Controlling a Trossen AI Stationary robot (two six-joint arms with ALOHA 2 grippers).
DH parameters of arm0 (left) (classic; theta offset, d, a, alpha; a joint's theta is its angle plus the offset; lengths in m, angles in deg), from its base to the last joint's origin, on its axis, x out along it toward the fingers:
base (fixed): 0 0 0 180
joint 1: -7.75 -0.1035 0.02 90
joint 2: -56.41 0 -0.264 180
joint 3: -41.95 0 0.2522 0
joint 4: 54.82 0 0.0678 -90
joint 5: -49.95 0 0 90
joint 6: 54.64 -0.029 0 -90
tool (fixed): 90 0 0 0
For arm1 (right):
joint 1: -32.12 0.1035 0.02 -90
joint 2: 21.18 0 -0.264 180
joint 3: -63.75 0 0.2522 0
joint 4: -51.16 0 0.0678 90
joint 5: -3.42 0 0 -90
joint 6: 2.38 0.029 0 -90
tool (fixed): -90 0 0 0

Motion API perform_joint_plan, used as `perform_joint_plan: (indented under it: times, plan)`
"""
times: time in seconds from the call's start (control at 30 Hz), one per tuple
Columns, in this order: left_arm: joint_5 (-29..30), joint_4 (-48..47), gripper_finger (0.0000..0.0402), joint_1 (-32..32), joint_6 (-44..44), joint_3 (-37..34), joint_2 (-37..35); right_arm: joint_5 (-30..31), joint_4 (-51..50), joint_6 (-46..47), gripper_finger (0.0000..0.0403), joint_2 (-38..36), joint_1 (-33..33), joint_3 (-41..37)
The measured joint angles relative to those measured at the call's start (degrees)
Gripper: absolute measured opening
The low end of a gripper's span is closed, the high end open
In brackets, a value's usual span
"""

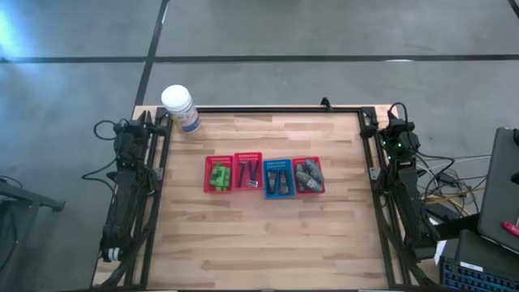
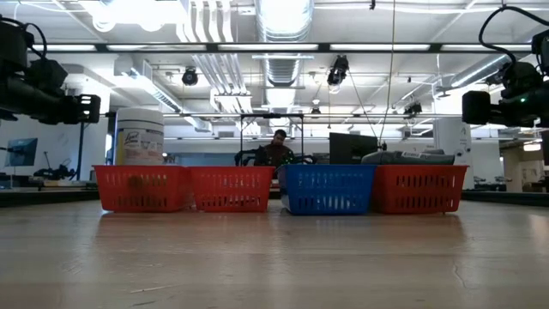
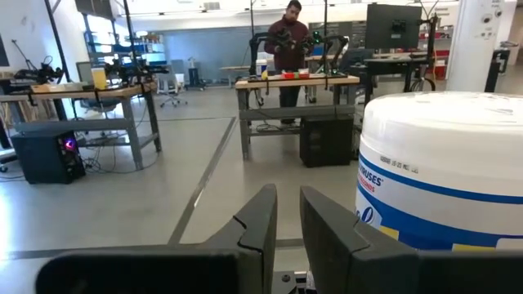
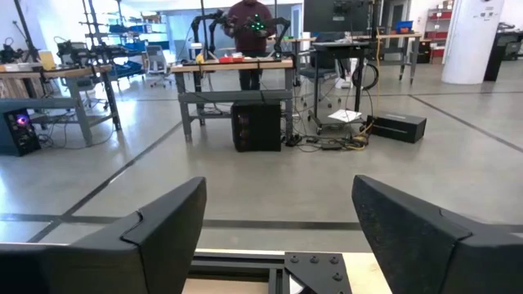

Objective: Pick & Place Travel size toiletries
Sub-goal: Return to Home Position

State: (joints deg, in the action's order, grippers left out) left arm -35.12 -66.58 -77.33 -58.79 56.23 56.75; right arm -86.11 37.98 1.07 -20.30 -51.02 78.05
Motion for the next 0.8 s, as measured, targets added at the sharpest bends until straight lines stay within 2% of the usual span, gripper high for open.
perform_joint_plan:
  times: [0.8]
  plan:
    - [-0.1,0.5,0.006,0.0,0.1,0.0,0.0,0.0,0.0,0.0,0.0237,0.0,0.0,0.0]
